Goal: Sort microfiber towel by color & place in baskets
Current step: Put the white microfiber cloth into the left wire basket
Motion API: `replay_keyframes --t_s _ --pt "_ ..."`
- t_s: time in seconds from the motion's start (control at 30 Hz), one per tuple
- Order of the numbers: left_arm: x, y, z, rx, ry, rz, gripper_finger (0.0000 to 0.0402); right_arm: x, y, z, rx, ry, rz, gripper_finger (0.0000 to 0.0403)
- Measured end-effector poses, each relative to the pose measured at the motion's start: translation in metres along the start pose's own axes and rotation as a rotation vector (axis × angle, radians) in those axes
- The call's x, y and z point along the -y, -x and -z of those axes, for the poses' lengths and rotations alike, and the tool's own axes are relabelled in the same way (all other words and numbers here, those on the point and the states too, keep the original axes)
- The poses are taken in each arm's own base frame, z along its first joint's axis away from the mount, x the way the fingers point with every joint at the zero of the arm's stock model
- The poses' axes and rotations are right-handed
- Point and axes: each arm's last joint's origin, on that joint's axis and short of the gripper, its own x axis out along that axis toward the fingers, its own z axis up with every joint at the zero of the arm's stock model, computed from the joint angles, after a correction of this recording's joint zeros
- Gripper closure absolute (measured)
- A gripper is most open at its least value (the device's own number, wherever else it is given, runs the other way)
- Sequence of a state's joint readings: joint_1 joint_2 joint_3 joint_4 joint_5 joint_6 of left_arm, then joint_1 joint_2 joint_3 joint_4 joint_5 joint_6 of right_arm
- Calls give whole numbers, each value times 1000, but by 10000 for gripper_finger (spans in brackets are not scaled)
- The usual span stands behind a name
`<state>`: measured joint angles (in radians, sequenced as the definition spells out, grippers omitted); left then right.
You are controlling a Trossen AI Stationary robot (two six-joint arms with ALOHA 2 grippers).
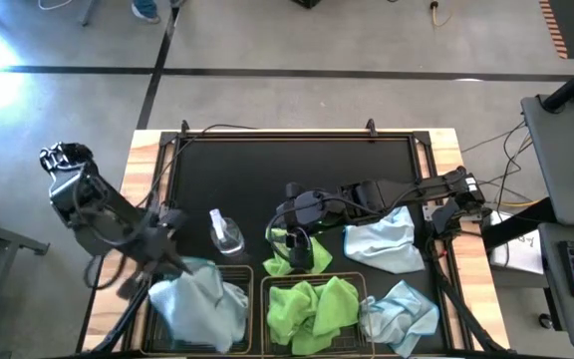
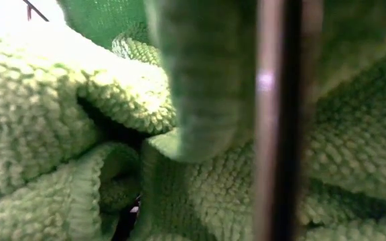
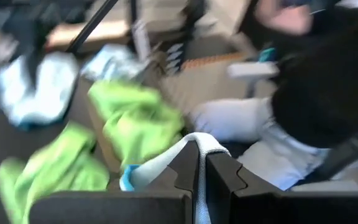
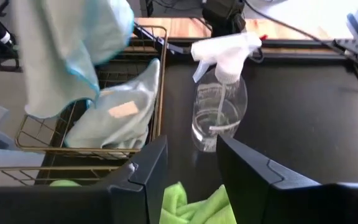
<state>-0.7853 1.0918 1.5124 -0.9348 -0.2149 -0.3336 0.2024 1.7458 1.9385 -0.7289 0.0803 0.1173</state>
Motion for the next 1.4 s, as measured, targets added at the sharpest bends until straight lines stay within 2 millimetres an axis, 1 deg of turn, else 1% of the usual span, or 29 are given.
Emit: replay_keyframes --t_s 0.1,0.23,0.47,0.7,0.87,1.03,1.17,1.27,1.4 --pt "-3 -6 9 -87 107 -88 401 0 0 3 -29 -22 4 273" --pt "-3 -17 17 -190 227 -151 401 1 0 6 -66 -45 9 273" --pt "4 -44 24 -298 346 -204 401 0 1 10 -104 -59 14 277" --pt "9 -67 28 -362 333 -224 401 0 -1 13 -114 -59 16 276" --pt "13 -80 31 -423 326 -201 401 0 -1 13 -114 -107 18 279" --pt "13 -83 33 -451 325 -195 402 0 -1 13 -115 -107 17 278" --pt "12 -76 33 -454 323 -196 401 0 -1 13 -115 -104 18 278" --pt "10 -71 33 -457 279 -185 401 0 -1 13 -118 -99 18 281" --pt "8 -70 33 -458 237 -180 401 0 -1 14 -125 -98 19 281"
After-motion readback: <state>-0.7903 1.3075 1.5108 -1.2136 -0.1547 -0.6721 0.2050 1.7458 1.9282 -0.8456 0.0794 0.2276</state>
